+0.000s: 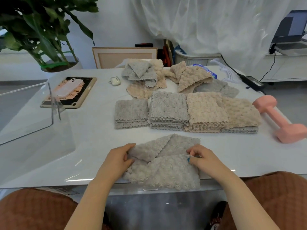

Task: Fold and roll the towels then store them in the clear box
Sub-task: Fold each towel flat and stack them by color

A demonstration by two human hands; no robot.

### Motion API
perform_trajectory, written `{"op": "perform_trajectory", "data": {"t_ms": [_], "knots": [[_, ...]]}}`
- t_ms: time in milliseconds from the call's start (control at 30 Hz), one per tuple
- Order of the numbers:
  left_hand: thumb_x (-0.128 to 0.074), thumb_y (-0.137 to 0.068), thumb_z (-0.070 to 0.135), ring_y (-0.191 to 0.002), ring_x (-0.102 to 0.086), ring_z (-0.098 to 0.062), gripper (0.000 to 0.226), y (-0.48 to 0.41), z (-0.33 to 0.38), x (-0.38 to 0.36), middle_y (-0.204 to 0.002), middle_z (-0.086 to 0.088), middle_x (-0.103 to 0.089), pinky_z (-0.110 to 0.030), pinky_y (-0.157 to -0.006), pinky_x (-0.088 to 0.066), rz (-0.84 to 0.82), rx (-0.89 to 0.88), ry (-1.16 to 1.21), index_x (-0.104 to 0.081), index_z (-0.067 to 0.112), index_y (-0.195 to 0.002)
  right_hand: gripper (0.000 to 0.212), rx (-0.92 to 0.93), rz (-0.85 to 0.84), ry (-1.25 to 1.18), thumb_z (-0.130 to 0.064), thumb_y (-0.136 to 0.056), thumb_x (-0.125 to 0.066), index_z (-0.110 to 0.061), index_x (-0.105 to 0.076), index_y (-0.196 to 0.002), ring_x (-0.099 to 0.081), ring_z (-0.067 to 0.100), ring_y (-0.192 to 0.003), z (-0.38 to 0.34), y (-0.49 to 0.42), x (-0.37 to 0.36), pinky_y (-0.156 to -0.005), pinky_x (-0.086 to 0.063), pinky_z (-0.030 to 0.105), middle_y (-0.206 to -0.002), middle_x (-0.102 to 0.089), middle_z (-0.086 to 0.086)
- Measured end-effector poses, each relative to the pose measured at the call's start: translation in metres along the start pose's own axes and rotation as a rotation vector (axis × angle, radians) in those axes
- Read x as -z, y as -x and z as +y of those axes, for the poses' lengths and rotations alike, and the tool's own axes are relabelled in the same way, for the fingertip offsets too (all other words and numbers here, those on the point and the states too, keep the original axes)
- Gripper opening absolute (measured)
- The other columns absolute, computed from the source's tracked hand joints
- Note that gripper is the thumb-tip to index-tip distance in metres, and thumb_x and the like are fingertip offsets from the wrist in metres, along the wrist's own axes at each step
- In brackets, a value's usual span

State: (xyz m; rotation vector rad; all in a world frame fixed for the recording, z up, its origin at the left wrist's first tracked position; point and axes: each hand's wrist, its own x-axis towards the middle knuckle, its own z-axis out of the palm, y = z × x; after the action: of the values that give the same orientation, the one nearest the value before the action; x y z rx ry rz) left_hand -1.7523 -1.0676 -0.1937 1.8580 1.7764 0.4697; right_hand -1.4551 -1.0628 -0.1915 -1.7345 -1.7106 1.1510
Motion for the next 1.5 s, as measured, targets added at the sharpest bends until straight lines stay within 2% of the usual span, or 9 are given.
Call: {"op": "perform_trajectory", "data": {"t_ms": [200,300,400,567,733,833,1000,1300,1500], "knots": [[-0.065,-0.082,0.009,-0.048,-0.05,-0.021,0.027,-0.017,-0.001,-0.012,-0.046,0.0,-0.051,-0.028,-0.053,-0.043,0.266,0.365,0.367,-0.055,0.016,-0.058,0.022,-0.019,-0.05,-0.054,-0.003,-0.081,-0.062,-0.013,-0.051,-0.064,-0.053,-0.003,-0.098,0.007,-0.004,0.003,-0.073,-0.035,0.008,-0.105,-0.059,-0.004],[-0.063,-0.089,0.029,-0.046,-0.05,-0.02,0.017,-0.02,-0.002,-0.009,-0.057,-0.007,-0.059,-0.026,-0.047,-0.04,0.353,0.565,0.731,-0.057,0.014,-0.088,0.016,-0.04,0.013,-0.115,-0.007,-0.083,-0.062,-0.013,-0.056,-0.07,-0.058,0.004,-0.092,0.013,-0.007,0.0,-0.074,-0.041,0.016,-0.099,-0.063,-0.002],[-0.065,-0.087,0.03,-0.061,-0.058,-0.021,0.041,-0.016,-0.004,-0.005,-0.086,-0.005,-0.062,-0.03,-0.055,-0.044,0.299,0.462,0.636,-0.039,0.025,-0.118,0.009,-0.026,0.081,-0.103,-0.01,-0.085,-0.063,-0.01,-0.061,-0.076,-0.054,0.009,-0.067,0.014,-0.011,-0.001,-0.063,-0.04,0.022,-0.078,-0.062,0.004],[-0.088,-0.058,0.036,-0.094,-0.054,-0.008,0.066,0.002,-0.017,0.01,-0.104,0.006,-0.059,-0.01,-0.078,-0.041,-0.178,0.104,0.403,-0.054,0.033,-0.115,0.011,-0.019,0.219,-0.099,-0.006,-0.083,-0.065,-0.012,-0.062,-0.075,-0.053,0.015,-0.063,0.017,-0.017,0.0,-0.058,-0.042,0.024,-0.071,-0.062,0.004],[-0.074,-0.039,0.077,-0.067,-0.053,-0.005,0.072,0.0,-0.025,0.027,-0.074,0.005,-0.06,-0.017,-0.066,-0.042,-0.271,0.236,0.359,-0.072,0.025,-0.089,0.012,-0.042,0.291,-0.115,-0.004,-0.081,-0.069,-0.014,-0.064,-0.076,-0.061,0.02,-0.071,0.021,-0.02,0.002,-0.063,-0.046,0.025,-0.076,-0.067,0.005],[-0.065,-0.076,0.057,-0.062,-0.048,-0.009,0.037,-0.003,-0.023,0.027,-0.061,0.006,-0.055,-0.023,-0.064,-0.039,-0.338,0.275,0.316,-0.074,0.021,-0.075,0.009,-0.054,0.26,-0.2,-0.005,-0.082,-0.068,-0.014,-0.066,-0.079,-0.059,0.019,-0.066,0.023,-0.021,0.003,-0.064,-0.048,0.031,-0.075,-0.066,0.008],[-0.076,-0.079,0.019,-0.065,-0.055,-0.008,0.01,-0.005,-0.026,0.03,-0.067,0.0,-0.067,-0.02,-0.065,-0.046,-0.402,0.203,0.229,-0.074,0.011,-0.073,0.016,-0.1,0.239,-0.301,-0.005,-0.092,-0.055,-0.014,-0.065,-0.083,-0.06,0.019,-0.063,0.025,-0.023,0.005,-0.06,-0.051,0.031,-0.074,-0.064,0.009],[-0.059,-0.092,0.022,-0.069,-0.057,-0.014,0.017,-0.038,-0.006,0.023,-0.076,-0.007,-0.064,-0.024,-0.065,-0.042,0.093,0.188,0.476,-0.061,0.007,-0.084,0.007,-0.024,0.113,-0.175,-0.017,-0.087,-0.066,-0.019,-0.068,-0.093,-0.051,0.01,-0.064,0.017,-0.02,0.003,-0.064,-0.042,0.023,-0.07,-0.058,-0.002],[-0.073,-0.081,0.026,-0.069,-0.055,-0.016,0.016,-0.072,-0.003,0.017,-0.078,-0.003,-0.061,-0.027,-0.065,-0.044,0.22,0.167,0.421,-0.067,0.013,-0.087,0.013,-0.032,0.413,-0.122,-0.007,-0.086,-0.064,-0.018,-0.067,-0.079,-0.048,0.013,-0.056,0.025,-0.031,0.013,-0.054,-0.036,0.024,-0.066,-0.057,-0.003]]}}
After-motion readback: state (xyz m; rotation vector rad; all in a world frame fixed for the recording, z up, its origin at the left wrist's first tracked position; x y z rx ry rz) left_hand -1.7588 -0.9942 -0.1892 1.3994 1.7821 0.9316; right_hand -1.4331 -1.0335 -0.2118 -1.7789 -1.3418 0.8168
